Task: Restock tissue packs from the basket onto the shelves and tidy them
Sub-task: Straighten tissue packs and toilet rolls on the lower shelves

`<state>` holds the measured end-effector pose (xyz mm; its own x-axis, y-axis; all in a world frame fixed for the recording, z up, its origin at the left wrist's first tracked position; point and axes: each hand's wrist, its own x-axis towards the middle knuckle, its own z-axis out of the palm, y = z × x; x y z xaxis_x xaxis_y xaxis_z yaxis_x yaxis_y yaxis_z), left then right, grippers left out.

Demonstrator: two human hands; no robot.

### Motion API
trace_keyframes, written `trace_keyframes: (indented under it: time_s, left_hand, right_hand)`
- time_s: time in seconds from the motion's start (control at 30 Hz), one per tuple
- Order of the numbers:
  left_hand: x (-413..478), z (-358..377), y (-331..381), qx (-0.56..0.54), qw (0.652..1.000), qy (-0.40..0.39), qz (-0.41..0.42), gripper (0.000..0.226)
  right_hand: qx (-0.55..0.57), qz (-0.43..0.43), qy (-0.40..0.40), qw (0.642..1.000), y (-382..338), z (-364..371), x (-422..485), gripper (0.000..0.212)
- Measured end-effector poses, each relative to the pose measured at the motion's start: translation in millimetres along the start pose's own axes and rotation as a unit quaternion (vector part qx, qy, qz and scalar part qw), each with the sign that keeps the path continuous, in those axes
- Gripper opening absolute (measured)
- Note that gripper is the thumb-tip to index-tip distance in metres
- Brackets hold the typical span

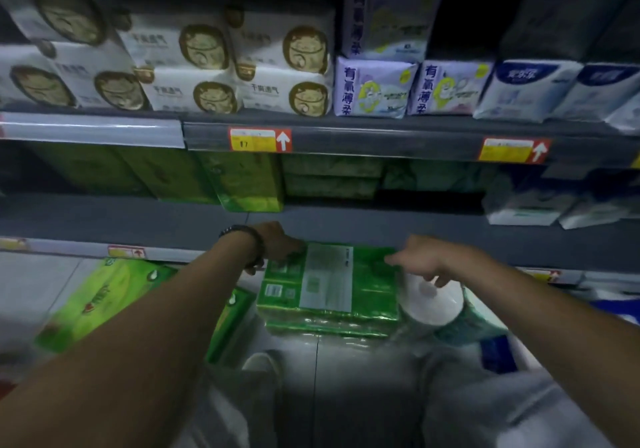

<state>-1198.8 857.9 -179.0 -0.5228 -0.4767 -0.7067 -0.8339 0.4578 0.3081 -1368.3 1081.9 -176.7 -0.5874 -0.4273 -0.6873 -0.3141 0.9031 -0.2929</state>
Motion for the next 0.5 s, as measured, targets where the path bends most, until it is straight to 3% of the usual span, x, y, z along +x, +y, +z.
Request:
trace_keyframes:
  time_s: [0.13,0.27,0.37,0.5]
  left_hand:
    - [23.2,21.2,7.1,-0.08,0.995,0.056,0.004,0.019]
    - [21.9,25.7,9.3,-0.109,0.991,0.047,-0.053,0.021]
    - [23.1,28.9,7.5,-0.158,0.982,0.023,-0.105,0.049]
    - [34.3,30.9,0.1,-0.17,0.976,0.03,-0.133,0.082]
  right_hand:
    - [0.171,0.061,-0.034,0.983,18.1,18.0,24.1,0.03]
    - [0.219,0.072,-0.05,0.972,3.7,34.7,42.0,0.023]
    - [0.287,0.088,-0.063,0.952,-2.2,40.5,49.4,0.023]
    - [0.34,0.126,-0.072,0.929,-5.0,33.1,47.9,0.049]
